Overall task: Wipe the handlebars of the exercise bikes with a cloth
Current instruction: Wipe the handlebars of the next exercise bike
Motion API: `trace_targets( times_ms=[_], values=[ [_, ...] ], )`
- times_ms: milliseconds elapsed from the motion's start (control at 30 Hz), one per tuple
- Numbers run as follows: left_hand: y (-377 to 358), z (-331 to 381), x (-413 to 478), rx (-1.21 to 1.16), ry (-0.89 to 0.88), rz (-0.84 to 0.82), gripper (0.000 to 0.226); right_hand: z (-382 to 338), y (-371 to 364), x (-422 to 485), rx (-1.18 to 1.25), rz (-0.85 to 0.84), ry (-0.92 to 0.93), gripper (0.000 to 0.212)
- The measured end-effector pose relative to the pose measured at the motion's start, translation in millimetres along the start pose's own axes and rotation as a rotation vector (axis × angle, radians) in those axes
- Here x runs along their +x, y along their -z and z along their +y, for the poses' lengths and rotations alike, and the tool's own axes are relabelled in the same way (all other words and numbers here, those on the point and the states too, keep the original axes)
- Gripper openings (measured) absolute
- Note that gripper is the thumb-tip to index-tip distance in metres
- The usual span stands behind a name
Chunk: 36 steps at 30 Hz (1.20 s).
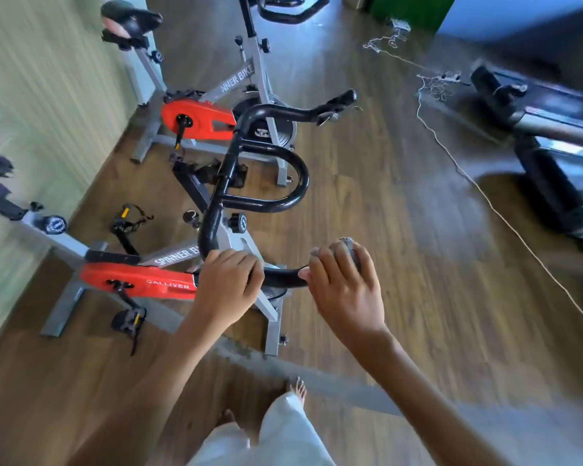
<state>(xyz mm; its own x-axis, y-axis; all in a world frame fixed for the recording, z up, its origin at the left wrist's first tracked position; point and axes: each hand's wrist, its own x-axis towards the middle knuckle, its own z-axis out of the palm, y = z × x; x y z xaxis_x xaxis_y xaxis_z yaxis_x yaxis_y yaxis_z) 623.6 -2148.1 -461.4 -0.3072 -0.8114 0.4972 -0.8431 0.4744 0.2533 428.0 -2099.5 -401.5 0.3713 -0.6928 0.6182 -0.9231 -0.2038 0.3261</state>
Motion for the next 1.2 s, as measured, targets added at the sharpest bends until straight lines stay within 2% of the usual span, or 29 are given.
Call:
trace_targets(
  times_ms=[100,167,233,333,400,467,533,567,633,700,767,900,1000,1100,1200],
  values=[
    [0,-5,-1,0.027,-0.024,0.021,0.037,-12,-16,21,-0.206,-0.246,0.013,0.019],
    [-1,-4,-1,0.031,-0.035,0.026,0.037,-24,-22,32,-0.248,-0.386,0.036,0.021],
    [-3,-5,-3,0.035,-0.043,0.043,0.038,-26,-20,26,-0.259,-0.414,0.096,0.023],
    [-5,-5,-3,0.033,-0.037,0.051,0.036,-7,-8,2,-0.282,-0.297,0.22,0.031],
    [-8,-5,-4,0.038,-0.026,0.064,0.035,-4,-4,8,-0.28,-0.284,0.226,0.021],
    [-9,-6,-3,0.041,-0.018,0.064,0.035,-17,-11,30,-0.268,-0.42,0.179,0.008],
    [-8,-7,-4,0.04,-0.02,0.057,0.035,-30,-12,37,-0.247,-0.561,0.16,0.008],
    [-8,-7,-5,0.038,-0.021,0.054,0.035,-30,-12,32,-0.24,-0.522,0.169,0.007],
    [-8,-6,-6,0.022,-0.011,0.049,0.035,-17,-10,15,-0.233,-0.337,0.204,0.01],
    [-8,-6,-5,0.004,-0.003,0.045,0.036,-3,-11,0,-0.198,-0.139,0.238,0.025],
    [-8,-6,-6,-0.012,0.001,0.027,0.037,3,-11,-4,-0.1,-0.061,0.224,0.029],
    [-7,-6,-7,-0.014,0.005,0.031,0.039,-8,-15,7,-0.012,-0.001,0.058,0.017],
    [-7,-5,-7,-0.02,0.009,0.044,0.037,-25,-19,25,-0.137,-0.154,-0.038,0.021],
    [-8,-6,-7,-0.026,0.001,0.052,0.037,-26,-20,21,-0.213,-0.214,0.035,0.032],
    [-9,-6,-7,-0.037,0.002,0.068,0.038,-6,-16,-1,-0.191,-0.086,0.221,0.03]
  ],
)
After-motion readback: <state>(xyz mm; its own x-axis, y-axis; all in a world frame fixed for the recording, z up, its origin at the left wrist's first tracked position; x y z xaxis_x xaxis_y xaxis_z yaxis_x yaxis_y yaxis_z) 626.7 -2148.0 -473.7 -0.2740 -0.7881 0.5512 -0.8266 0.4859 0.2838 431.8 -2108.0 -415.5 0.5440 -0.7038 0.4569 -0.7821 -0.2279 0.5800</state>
